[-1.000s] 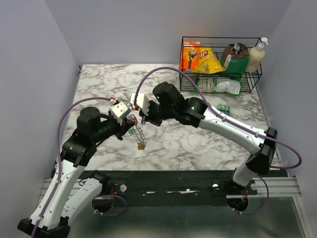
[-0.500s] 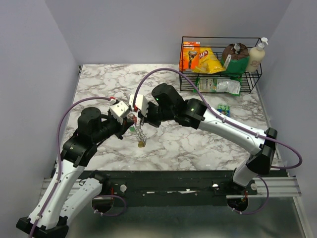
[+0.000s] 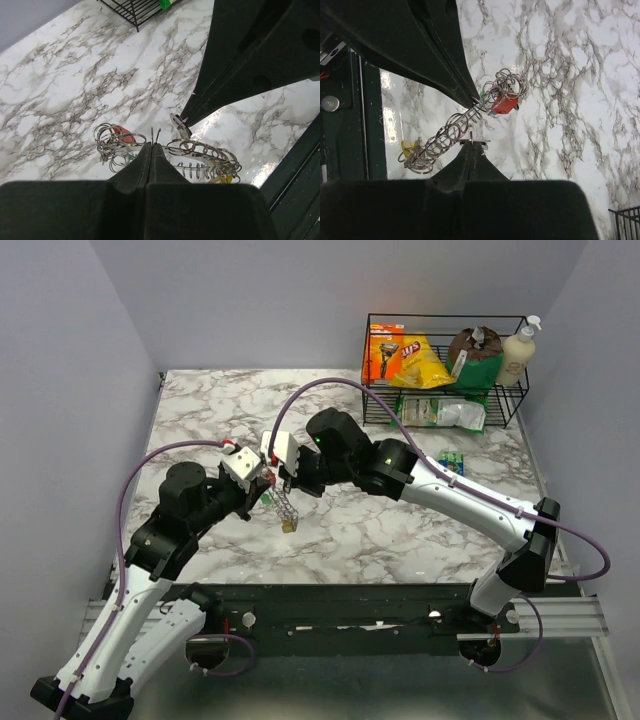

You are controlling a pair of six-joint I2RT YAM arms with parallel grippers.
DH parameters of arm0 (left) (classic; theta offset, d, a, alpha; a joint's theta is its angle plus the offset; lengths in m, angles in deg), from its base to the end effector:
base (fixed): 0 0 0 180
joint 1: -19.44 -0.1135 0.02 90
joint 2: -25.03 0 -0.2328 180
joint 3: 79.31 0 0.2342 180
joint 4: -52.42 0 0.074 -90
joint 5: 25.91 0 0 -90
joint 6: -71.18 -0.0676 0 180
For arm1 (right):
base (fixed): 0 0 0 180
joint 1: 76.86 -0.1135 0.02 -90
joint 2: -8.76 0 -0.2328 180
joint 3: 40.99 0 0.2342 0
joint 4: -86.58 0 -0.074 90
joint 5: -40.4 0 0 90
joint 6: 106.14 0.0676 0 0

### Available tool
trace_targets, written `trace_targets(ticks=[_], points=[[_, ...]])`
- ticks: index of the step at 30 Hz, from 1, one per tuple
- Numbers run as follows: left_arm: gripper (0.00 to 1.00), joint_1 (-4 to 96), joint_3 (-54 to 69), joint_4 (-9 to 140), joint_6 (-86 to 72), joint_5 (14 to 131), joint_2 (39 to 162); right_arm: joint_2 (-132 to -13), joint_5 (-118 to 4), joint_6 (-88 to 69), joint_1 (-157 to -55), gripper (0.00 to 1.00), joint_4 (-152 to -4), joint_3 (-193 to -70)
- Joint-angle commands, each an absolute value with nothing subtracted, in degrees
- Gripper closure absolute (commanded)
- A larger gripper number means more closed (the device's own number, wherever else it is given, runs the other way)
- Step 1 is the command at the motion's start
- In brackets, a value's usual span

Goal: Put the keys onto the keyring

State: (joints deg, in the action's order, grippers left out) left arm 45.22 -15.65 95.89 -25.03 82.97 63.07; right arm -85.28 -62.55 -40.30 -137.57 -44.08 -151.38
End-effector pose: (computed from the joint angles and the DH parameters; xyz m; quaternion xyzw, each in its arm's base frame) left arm 0.1518 -0.0976 0.3159 0.3125 0.7398 -0.2294 0.5499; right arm 0.1719 0.3375 0.3355 -0.6289 0.6081 0.2428 0.4192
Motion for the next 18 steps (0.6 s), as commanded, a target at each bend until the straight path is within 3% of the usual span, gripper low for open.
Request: trace_targets(ticks=[1,12,18], points=[[1.0,46.8,-18.1,92.0,-29.8,81.8,62.4,-83.6,-65.3,-43.1,-139.9,0.99,-46.3,-150.2],[1.0,46.9,-23.2,85.9,-29.5,81.7,54.0,-73.2,-62.3,-42.2,-138.0,0.99,-61.0,-137.6],[1.0,46.9,-23.1,86.3,-31.3,85.8,53.6,-67.6,-67.0,-45.6,-136.4,0.99,-64.9,-131.8]])
